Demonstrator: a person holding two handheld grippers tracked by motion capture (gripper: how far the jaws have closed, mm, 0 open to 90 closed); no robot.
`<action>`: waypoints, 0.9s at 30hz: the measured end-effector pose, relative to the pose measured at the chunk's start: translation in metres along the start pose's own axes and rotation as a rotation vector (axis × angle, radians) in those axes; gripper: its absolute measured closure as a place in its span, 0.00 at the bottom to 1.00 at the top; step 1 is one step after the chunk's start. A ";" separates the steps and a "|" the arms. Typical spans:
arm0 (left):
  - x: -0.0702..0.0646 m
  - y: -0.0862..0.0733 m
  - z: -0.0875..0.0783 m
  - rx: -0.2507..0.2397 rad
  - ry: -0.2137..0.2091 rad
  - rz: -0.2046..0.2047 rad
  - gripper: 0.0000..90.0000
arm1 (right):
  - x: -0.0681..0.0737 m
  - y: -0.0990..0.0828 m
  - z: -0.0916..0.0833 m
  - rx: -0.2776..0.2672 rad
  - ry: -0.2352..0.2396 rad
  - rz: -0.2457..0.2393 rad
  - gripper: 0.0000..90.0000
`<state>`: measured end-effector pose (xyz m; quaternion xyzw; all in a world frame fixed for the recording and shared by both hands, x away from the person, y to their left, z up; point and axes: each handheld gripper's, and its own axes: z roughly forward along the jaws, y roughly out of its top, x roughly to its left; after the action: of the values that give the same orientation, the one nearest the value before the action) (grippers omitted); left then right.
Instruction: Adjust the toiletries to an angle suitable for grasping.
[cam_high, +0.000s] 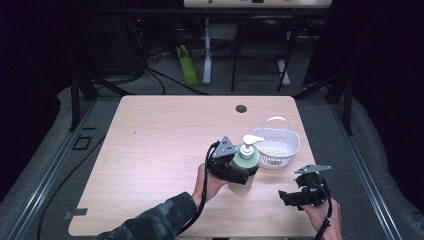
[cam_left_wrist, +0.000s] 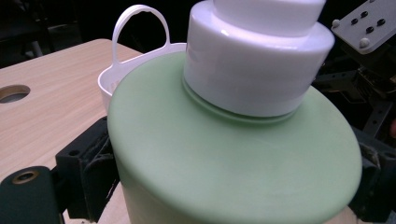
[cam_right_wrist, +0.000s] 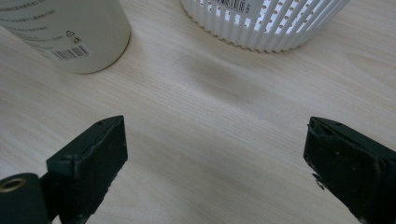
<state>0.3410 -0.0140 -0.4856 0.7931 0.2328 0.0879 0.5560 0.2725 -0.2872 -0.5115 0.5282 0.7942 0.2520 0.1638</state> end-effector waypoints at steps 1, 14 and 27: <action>0.000 0.000 0.000 0.002 -0.002 0.000 0.10 | 0.000 0.000 0.000 -0.002 0.001 0.001 0.06; -0.001 0.001 -0.023 0.026 0.014 0.005 0.01 | 0.000 0.000 -0.002 -0.009 -0.001 -0.006 0.06; 0.032 -0.020 -0.072 0.103 0.065 -0.069 0.00 | 0.002 0.001 -0.002 -0.006 0.001 -0.012 0.06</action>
<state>0.3351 0.0674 -0.4818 0.8088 0.2822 0.0821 0.5095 0.2716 -0.2858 -0.5099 0.5227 0.7967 0.2538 0.1666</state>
